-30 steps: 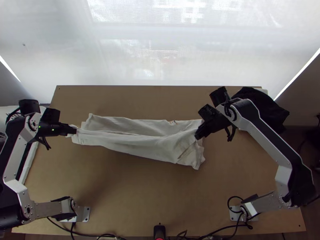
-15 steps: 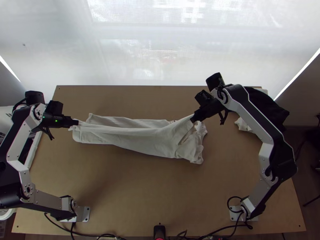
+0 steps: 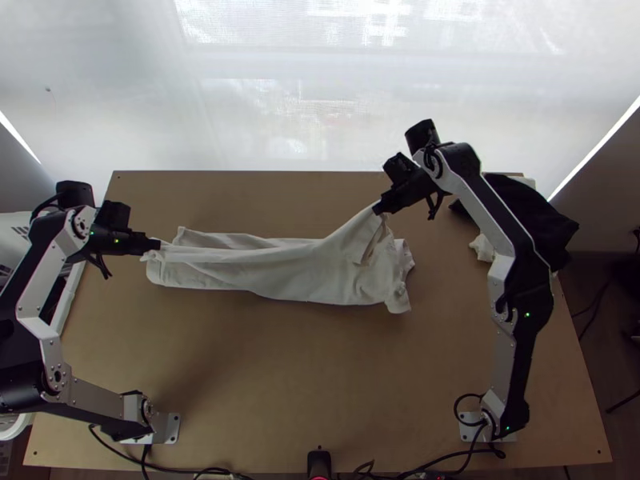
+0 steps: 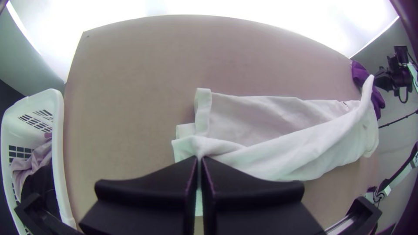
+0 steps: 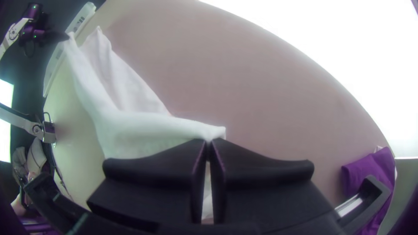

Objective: Fold the t-shirt

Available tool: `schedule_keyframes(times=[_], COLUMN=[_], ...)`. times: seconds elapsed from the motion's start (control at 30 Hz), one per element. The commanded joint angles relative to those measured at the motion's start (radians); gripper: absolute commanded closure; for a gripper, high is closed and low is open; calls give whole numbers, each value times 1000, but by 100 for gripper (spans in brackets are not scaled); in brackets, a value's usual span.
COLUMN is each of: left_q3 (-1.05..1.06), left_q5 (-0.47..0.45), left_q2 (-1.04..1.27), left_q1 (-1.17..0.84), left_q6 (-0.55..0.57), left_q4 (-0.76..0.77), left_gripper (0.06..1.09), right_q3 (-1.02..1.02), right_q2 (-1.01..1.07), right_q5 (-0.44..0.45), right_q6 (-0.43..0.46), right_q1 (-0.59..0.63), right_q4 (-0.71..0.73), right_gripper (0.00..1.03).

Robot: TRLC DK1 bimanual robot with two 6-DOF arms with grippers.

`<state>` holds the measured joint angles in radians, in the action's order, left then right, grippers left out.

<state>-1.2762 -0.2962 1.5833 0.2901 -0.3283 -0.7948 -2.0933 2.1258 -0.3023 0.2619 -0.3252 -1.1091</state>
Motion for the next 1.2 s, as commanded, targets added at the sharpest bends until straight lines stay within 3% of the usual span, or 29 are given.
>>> schedule_keyframes(times=[0.0, 0.53, 1.1, 1.13, 1.17], left_q3=[6, -58, -198, -198, -201], left_q5=[-1, 15, 46, 46, 46], left_q2=[6, 165, 369, 374, 376], left_q1=[-14, -45, -89, -89, -89], left_q6=[6, 46, 69, 72, 78], left_q4=[2, 106, 143, 147, 146], left_gripper=[105, 105, 105, 100, 86], right_q3=[-218, -43, 41, 41, 39], right_q2=[143, 106, 105, 105, 105], right_q5=[19, 23, 22, 22, 22], right_q6=[7, 48, 53, 51, 46], right_q1=[20, 89, 86, 84, 83], right_q4=[-55, -109, -103, -97, -89], right_gripper=[100, 100, 100, 100, 100])
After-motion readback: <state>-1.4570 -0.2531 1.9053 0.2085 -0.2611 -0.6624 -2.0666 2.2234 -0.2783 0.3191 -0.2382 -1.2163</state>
